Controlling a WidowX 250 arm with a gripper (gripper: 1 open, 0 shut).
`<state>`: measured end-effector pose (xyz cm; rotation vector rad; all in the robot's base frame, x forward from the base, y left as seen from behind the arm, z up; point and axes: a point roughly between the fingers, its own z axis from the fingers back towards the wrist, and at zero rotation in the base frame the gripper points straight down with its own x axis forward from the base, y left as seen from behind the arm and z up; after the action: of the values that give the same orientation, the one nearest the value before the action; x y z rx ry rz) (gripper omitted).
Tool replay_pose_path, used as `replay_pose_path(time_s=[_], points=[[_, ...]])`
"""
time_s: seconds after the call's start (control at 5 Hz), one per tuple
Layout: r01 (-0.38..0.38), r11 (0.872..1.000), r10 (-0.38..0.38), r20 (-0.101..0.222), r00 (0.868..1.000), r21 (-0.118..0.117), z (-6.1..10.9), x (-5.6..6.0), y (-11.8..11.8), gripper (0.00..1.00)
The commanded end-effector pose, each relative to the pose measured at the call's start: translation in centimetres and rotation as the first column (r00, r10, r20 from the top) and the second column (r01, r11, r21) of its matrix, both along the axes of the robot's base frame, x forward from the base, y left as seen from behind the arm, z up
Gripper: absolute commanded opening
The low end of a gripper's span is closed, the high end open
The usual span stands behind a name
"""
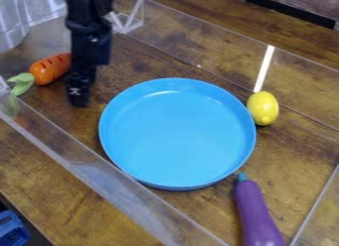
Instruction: Move the carrot to the left side
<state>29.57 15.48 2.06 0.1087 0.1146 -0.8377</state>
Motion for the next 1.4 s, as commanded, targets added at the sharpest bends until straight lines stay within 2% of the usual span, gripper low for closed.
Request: replay_pose_path(time_s=[0.0, 0.2, 0.8, 1.0, 1.2], points=[[-0.069, 0.997, 0.067, 0.083, 0.994, 0.023, 2.7, 0.2, 1.4, 1.0], [-0.098, 0.995, 0.096, 0.096, 0.991, 0.025, 3.0, 0.4, 1.1, 0.0], [-0.209, 0.978, 0.206, 0.128, 0.97, 0.012, 2.2, -0.3, 0.1, 0.0], [-0.236, 0.972, 0.233, 0.142, 0.962, 0.006, 2.1, 0.1, 0.9, 1.0], [-0.263, 0.965, 0.26, 0.152, 0.953, -0.002, 1.9, 0.4, 1.7, 0.0]])
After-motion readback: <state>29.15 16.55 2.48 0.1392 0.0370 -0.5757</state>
